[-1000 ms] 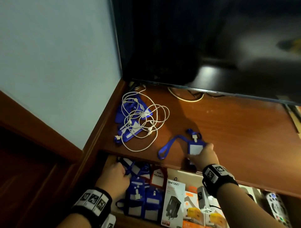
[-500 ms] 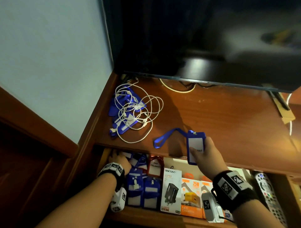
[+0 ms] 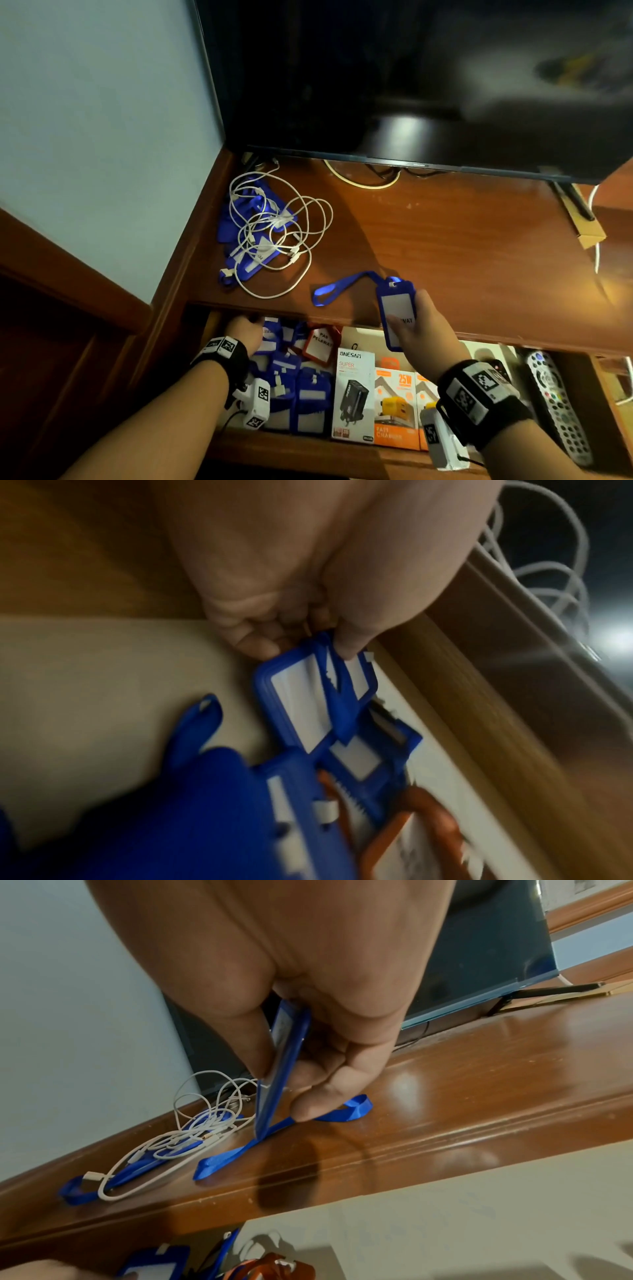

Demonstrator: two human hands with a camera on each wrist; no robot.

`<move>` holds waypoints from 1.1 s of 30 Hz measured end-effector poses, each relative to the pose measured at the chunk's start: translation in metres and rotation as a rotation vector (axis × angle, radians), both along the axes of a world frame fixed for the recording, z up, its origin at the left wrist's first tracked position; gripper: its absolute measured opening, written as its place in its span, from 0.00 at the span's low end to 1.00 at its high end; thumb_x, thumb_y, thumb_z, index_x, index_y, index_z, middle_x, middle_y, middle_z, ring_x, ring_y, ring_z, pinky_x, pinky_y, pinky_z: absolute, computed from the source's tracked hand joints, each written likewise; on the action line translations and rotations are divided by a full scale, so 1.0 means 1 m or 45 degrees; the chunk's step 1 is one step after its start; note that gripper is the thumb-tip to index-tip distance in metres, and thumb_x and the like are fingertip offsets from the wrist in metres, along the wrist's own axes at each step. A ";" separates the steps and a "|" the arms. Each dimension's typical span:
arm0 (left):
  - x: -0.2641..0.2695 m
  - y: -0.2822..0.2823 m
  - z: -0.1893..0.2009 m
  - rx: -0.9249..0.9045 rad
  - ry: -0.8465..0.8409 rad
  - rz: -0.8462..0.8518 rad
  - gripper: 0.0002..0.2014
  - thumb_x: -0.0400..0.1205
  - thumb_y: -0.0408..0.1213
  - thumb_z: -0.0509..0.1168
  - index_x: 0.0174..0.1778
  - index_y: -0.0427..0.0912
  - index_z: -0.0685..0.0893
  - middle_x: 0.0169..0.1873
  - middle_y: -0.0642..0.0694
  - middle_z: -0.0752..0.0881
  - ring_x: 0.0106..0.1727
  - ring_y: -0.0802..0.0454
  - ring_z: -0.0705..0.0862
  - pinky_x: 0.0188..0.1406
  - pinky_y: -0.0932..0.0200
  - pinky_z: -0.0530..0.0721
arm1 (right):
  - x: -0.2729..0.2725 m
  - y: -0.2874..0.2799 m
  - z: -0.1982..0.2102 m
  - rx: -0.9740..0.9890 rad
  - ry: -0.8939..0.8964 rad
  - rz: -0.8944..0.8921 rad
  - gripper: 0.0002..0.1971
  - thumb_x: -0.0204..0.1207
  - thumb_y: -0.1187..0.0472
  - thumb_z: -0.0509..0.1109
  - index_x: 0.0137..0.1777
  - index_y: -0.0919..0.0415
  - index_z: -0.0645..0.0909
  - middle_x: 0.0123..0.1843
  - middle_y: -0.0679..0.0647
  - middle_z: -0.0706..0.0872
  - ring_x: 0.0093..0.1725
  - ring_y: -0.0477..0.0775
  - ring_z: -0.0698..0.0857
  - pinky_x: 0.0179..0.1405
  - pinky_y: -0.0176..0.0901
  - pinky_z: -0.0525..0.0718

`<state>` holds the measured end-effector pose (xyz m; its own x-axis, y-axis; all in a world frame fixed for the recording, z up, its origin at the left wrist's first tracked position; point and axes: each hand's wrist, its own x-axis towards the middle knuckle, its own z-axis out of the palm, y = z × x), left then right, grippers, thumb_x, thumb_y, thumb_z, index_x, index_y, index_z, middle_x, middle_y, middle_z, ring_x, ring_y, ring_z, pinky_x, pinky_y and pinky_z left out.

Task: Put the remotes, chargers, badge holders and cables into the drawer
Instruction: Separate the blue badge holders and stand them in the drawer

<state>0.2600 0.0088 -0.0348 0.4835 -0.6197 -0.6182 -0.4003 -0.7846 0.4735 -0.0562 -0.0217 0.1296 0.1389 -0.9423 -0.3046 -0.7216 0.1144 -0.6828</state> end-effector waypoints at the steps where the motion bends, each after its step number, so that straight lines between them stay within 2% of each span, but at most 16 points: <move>1: 0.002 0.000 -0.003 -0.003 0.009 0.038 0.17 0.90 0.42 0.65 0.65 0.32 0.87 0.67 0.30 0.87 0.67 0.30 0.84 0.55 0.51 0.76 | 0.000 -0.001 0.001 -0.002 0.000 0.006 0.12 0.85 0.61 0.70 0.60 0.51 0.69 0.48 0.42 0.83 0.44 0.37 0.83 0.32 0.31 0.78; 4: 0.006 -0.003 -0.002 0.003 0.033 0.119 0.17 0.91 0.39 0.62 0.66 0.30 0.86 0.68 0.29 0.85 0.68 0.29 0.84 0.51 0.54 0.71 | 0.000 -0.003 0.002 -0.009 0.017 0.017 0.11 0.85 0.61 0.69 0.59 0.54 0.70 0.48 0.42 0.83 0.43 0.38 0.84 0.30 0.30 0.78; 7: 0.002 -0.007 0.000 0.026 0.083 0.084 0.16 0.91 0.41 0.64 0.63 0.32 0.87 0.67 0.31 0.87 0.65 0.31 0.85 0.52 0.52 0.73 | 0.001 -0.005 0.001 -0.002 0.020 0.031 0.10 0.86 0.61 0.69 0.58 0.53 0.69 0.48 0.42 0.82 0.43 0.38 0.83 0.30 0.30 0.78; 12: -0.011 -0.004 0.002 0.031 0.043 -0.095 0.18 0.86 0.55 0.69 0.62 0.46 0.91 0.66 0.41 0.90 0.66 0.36 0.87 0.64 0.48 0.83 | 0.002 -0.006 -0.001 0.023 0.009 0.060 0.12 0.86 0.60 0.69 0.61 0.49 0.69 0.49 0.39 0.81 0.46 0.37 0.82 0.35 0.31 0.78; 16: -0.023 -0.004 0.007 0.017 0.052 -0.084 0.16 0.86 0.53 0.69 0.59 0.45 0.92 0.62 0.42 0.91 0.64 0.37 0.87 0.57 0.54 0.79 | 0.002 -0.006 -0.004 0.028 0.011 0.067 0.13 0.86 0.60 0.69 0.60 0.46 0.68 0.47 0.41 0.83 0.46 0.38 0.83 0.38 0.35 0.81; 18: -0.029 -0.004 0.009 -0.005 0.105 -0.080 0.13 0.85 0.52 0.70 0.52 0.46 0.91 0.60 0.40 0.92 0.62 0.36 0.88 0.59 0.53 0.83 | 0.001 -0.007 -0.005 0.036 0.013 0.061 0.12 0.86 0.60 0.69 0.59 0.47 0.69 0.47 0.42 0.83 0.46 0.39 0.83 0.38 0.36 0.81; 20: -0.032 -0.006 0.006 -0.022 0.140 -0.064 0.11 0.84 0.52 0.72 0.41 0.49 0.88 0.55 0.38 0.93 0.57 0.36 0.90 0.61 0.46 0.88 | 0.001 -0.007 -0.006 0.044 0.015 0.055 0.12 0.85 0.60 0.69 0.59 0.47 0.69 0.47 0.42 0.83 0.45 0.39 0.84 0.37 0.35 0.80; 21: -0.034 -0.006 0.005 -0.029 0.141 -0.064 0.11 0.83 0.51 0.73 0.39 0.49 0.87 0.54 0.39 0.93 0.56 0.36 0.90 0.61 0.43 0.89 | 0.001 -0.007 -0.006 0.045 0.014 0.055 0.12 0.85 0.60 0.69 0.59 0.47 0.69 0.47 0.41 0.83 0.45 0.38 0.83 0.37 0.34 0.80; 24: -0.041 -0.008 0.011 -0.029 0.136 -0.129 0.09 0.84 0.48 0.73 0.47 0.45 0.90 0.51 0.42 0.92 0.56 0.38 0.90 0.60 0.48 0.88 | 0.002 -0.008 -0.007 0.051 0.016 0.064 0.13 0.85 0.60 0.70 0.61 0.47 0.69 0.48 0.40 0.82 0.47 0.37 0.83 0.39 0.33 0.81; 27: -0.043 -0.009 0.012 0.008 0.150 -0.196 0.08 0.85 0.47 0.72 0.42 0.50 0.87 0.42 0.46 0.91 0.49 0.42 0.92 0.55 0.51 0.89 | 0.003 -0.008 -0.008 0.056 0.015 0.066 0.14 0.85 0.61 0.70 0.62 0.47 0.69 0.49 0.39 0.82 0.47 0.37 0.83 0.41 0.34 0.82; 31: -0.039 -0.004 0.019 -0.034 0.137 -0.253 0.06 0.85 0.49 0.70 0.46 0.52 0.87 0.53 0.43 0.93 0.55 0.40 0.91 0.58 0.50 0.87 | 0.002 -0.005 -0.002 0.018 -0.016 0.087 0.14 0.84 0.60 0.71 0.62 0.46 0.71 0.49 0.39 0.83 0.47 0.37 0.83 0.38 0.30 0.79; 33: -0.037 -0.001 0.023 -0.016 0.090 -0.310 0.11 0.86 0.51 0.67 0.53 0.49 0.89 0.55 0.41 0.92 0.56 0.39 0.90 0.59 0.49 0.87 | 0.001 -0.002 0.005 -0.007 -0.050 0.116 0.14 0.84 0.61 0.72 0.58 0.42 0.72 0.48 0.38 0.84 0.44 0.35 0.84 0.34 0.28 0.79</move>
<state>0.2234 0.0076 -0.0114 0.2753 -0.7203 -0.6367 -0.5423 -0.6632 0.5159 -0.0548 -0.0239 0.1347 0.2357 -0.9268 -0.2924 -0.7017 0.0458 -0.7110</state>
